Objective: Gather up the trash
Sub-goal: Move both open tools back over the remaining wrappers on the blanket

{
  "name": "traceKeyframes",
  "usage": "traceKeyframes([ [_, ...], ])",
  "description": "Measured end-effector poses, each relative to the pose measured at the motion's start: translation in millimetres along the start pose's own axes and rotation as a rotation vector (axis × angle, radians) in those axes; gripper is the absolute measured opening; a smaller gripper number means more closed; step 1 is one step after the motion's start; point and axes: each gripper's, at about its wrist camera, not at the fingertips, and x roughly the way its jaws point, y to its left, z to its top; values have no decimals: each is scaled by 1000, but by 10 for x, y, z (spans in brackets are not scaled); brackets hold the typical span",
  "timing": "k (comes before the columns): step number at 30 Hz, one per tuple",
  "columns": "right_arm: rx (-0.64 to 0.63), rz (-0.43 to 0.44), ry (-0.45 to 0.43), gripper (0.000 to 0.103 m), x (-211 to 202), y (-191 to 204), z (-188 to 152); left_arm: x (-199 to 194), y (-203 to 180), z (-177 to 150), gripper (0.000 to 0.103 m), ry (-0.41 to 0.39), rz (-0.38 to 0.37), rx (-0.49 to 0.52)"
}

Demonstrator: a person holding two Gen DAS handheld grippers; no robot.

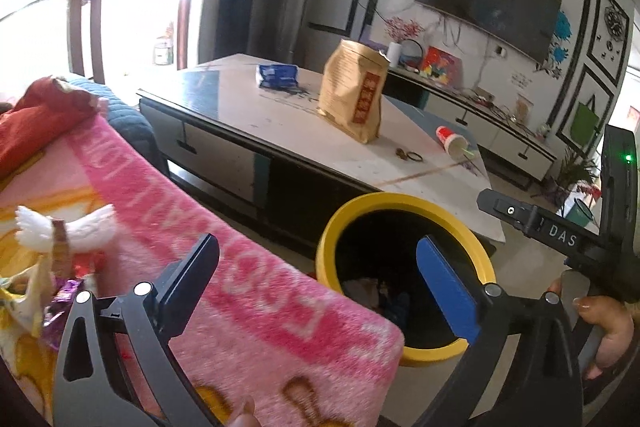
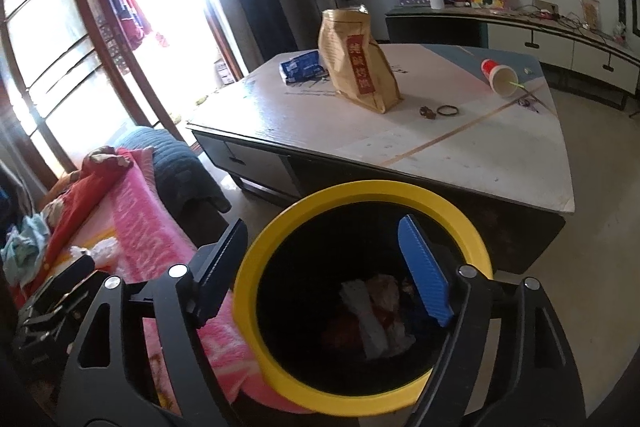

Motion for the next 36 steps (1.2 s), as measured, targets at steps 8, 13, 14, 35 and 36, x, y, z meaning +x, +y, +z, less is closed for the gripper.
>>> traceKeyframes([
  [8,-46,50,-9,73,-89,260,-29,-263,174,19,96,-47,42,-29],
  [13,-71,87,-5,73,-127,432,-69,-411,295,5,96,-67,64,-55],
  [14,-81,95,-5,73,-141,486,-84,-446,325,0,96,-73,74,-58],
  [35,-214,231,16,74,-291,1192,-342,-963,946,-94,96,-155,219,-161],
  [36,-221,237,18,74,-297,1231,-366,-985,981,-103,96,-159,224,-168],
])
